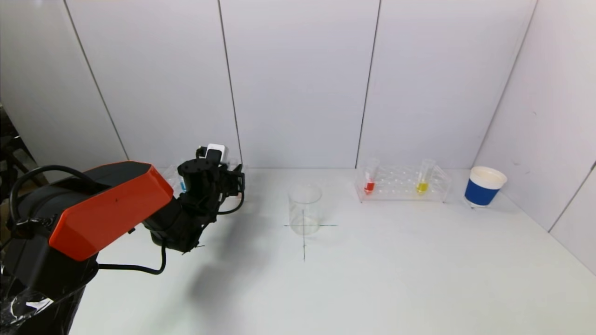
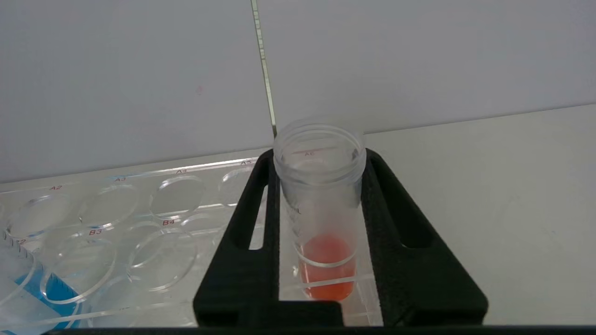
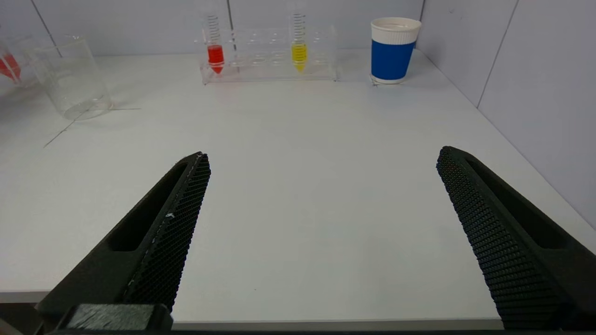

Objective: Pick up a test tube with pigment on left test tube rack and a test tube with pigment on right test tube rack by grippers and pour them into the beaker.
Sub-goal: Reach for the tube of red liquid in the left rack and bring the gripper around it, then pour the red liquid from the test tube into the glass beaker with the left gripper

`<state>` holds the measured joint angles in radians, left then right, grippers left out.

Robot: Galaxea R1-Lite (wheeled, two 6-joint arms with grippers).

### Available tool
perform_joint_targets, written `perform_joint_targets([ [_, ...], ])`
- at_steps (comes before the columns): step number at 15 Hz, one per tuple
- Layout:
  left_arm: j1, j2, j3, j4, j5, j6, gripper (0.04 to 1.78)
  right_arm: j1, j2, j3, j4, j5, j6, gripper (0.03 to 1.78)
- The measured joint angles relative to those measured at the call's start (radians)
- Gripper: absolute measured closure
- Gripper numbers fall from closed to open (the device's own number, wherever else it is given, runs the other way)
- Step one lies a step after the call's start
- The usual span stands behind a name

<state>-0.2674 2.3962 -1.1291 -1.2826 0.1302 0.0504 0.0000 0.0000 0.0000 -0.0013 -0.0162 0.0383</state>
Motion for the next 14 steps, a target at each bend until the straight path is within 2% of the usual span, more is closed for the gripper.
perform_joint_targets([
  [2,0.0,0.001,0.0,0.0,0.0,0.0,1.38,0.0,0.0,0.0,0.0,0.0,0.0,0.04],
  [14,0.001,0.0,0.002,0.001,0.001,0.0,1.38,0.0,0.0,0.0,0.0,0.0,0.0,0.04],
])
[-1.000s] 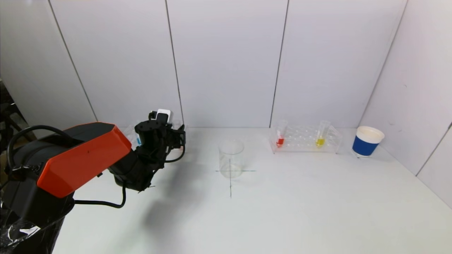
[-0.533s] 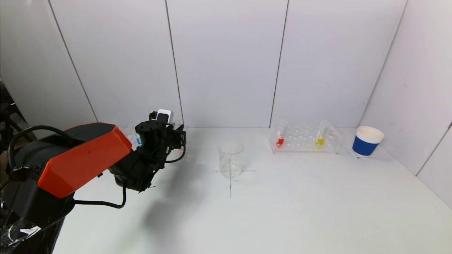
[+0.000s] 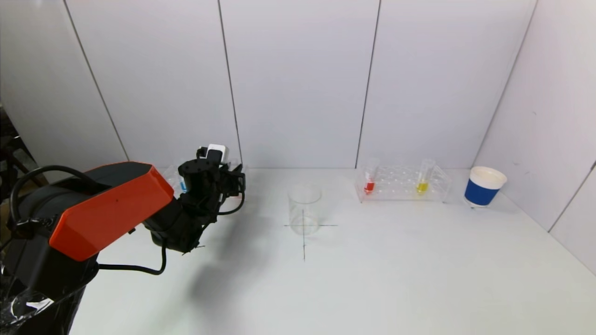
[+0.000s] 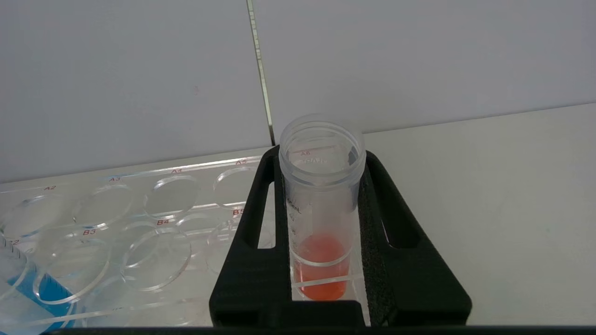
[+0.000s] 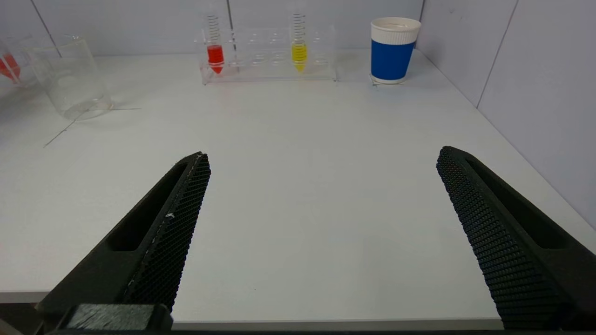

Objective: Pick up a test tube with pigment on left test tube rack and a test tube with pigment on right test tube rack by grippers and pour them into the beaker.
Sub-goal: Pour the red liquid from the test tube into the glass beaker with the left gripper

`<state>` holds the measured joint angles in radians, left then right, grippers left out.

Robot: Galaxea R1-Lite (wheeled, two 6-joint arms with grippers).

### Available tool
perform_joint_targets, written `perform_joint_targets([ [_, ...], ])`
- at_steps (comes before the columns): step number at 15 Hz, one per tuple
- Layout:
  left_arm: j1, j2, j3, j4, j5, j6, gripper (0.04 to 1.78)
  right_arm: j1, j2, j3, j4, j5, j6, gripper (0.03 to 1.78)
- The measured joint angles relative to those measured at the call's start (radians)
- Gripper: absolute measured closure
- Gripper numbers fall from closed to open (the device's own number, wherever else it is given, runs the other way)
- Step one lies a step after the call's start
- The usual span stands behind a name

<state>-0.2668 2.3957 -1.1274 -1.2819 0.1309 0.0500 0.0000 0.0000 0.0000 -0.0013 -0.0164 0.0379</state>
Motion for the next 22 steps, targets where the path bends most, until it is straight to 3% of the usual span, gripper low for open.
perform_joint_targets([
  [4,0.0,-0.042,0.007,0.021,0.0,0.0,1.38,0.0,0.0,0.0,0.0,0.0,0.0,0.04],
  [8,-0.003,-0.146,-0.01,0.137,0.0,0.001,1.38,0.0,0.0,0.0,0.0,0.0,0.0,0.04],
  [19,-0.022,-0.442,-0.317,0.691,-0.02,0.01,1.38,0.0,0.0,0.0,0.0,0.0,0.0,0.04],
  [22,-0.028,-0.465,-0.41,0.806,-0.14,0.022,1.38,0.0,0.0,0.0,0.0,0.0,0.0,0.04],
])
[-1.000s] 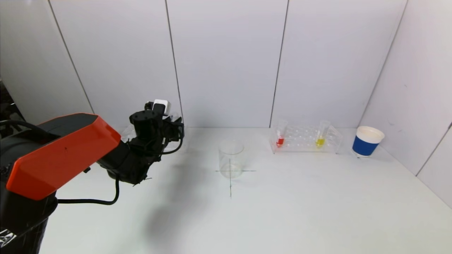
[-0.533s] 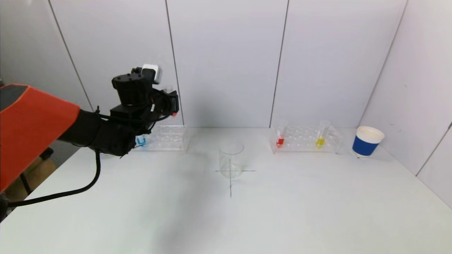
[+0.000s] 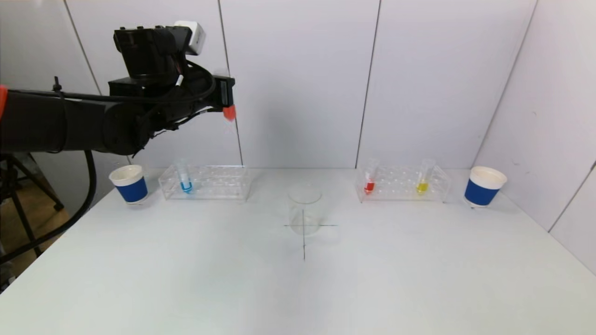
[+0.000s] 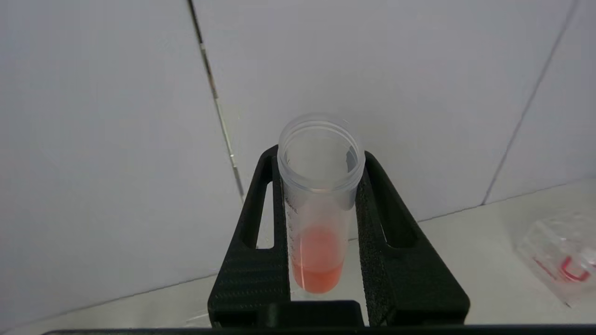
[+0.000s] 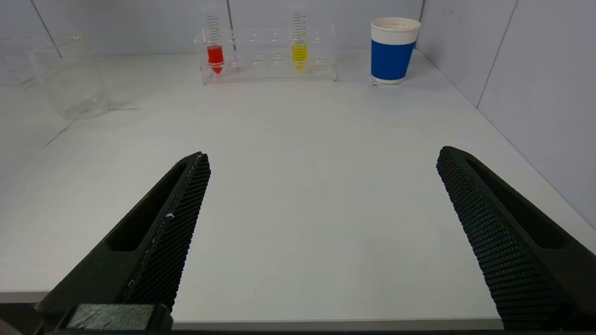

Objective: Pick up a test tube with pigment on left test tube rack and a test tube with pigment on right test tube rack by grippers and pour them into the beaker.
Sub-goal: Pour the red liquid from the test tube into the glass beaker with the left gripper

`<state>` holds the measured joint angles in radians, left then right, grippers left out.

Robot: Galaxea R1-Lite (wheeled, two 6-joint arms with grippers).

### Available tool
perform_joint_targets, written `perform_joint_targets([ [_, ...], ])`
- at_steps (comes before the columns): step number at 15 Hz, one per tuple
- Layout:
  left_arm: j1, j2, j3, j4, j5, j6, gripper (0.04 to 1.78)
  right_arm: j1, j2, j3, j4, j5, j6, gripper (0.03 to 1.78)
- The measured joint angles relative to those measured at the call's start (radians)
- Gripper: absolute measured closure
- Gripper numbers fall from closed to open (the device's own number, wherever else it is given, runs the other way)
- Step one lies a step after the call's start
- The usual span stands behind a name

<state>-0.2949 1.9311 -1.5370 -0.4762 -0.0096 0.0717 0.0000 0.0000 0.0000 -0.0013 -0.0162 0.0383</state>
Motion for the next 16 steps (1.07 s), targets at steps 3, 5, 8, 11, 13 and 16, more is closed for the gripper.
perform_joint_targets([
  [3,0.0,0.001,-0.024,0.021,-0.153,0.082,1.38,0.0,0.0,0.0,0.0,0.0,0.0,0.04],
  [5,0.0,0.014,-0.038,0.025,-0.251,0.149,1.38,0.0,0.0,0.0,0.0,0.0,0.0,0.04],
  [8,-0.004,0.065,-0.102,0.053,-0.341,0.19,1.38,0.0,0.0,0.0,0.0,0.0,0.0,0.04],
  [11,-0.007,0.155,-0.212,0.06,-0.464,0.226,1.38,0.0,0.0,0.0,0.0,0.0,0.0,0.04],
  [13,-0.007,0.23,-0.301,0.062,-0.549,0.277,1.38,0.0,0.0,0.0,0.0,-0.001,0.0,0.04],
  [16,-0.006,0.343,-0.418,0.057,-0.67,0.35,1.38,0.0,0.0,0.0,0.0,-0.001,0.0,0.04],
])
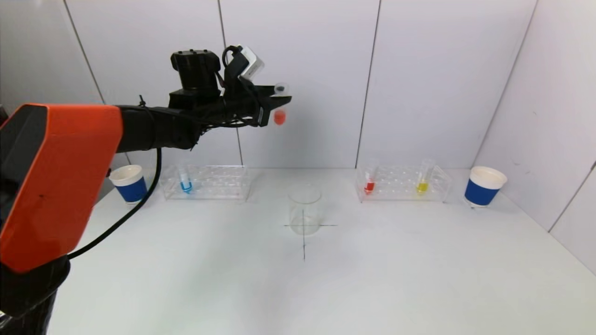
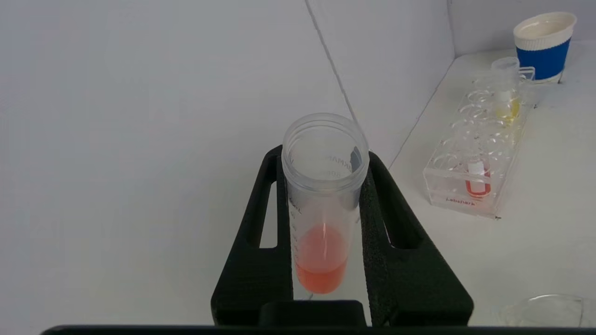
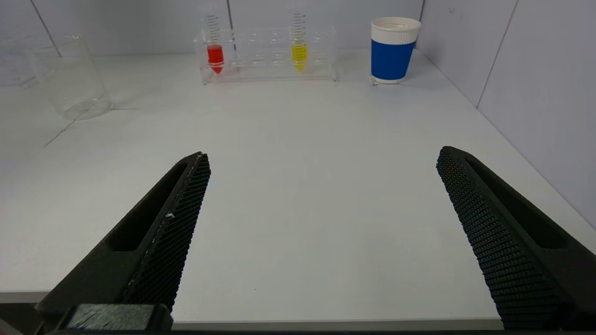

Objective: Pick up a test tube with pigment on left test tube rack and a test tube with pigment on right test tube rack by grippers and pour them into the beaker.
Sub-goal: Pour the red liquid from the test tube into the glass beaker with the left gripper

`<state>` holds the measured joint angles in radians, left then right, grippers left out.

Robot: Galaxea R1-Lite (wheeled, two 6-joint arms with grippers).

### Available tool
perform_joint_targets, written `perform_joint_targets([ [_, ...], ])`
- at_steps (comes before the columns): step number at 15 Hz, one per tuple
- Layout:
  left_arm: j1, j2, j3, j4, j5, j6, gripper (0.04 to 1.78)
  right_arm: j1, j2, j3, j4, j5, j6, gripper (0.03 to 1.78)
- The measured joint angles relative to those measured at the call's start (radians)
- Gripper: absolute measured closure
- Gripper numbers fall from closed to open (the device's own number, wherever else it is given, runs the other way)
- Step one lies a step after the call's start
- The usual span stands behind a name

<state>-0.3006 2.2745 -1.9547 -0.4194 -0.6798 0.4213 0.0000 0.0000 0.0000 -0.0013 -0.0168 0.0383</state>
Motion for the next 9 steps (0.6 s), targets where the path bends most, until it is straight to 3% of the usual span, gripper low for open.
perform_joint_targets([
  [6,0.0,0.09,-0.034,0.045,-0.322,0.151,1.38,0.0,0.0,0.0,0.0,0.0,0.0,0.04],
  [9,0.001,0.096,-0.026,0.111,-0.4,0.323,1.38,0.0,0.0,0.0,0.0,0.001,0.0,0.04],
])
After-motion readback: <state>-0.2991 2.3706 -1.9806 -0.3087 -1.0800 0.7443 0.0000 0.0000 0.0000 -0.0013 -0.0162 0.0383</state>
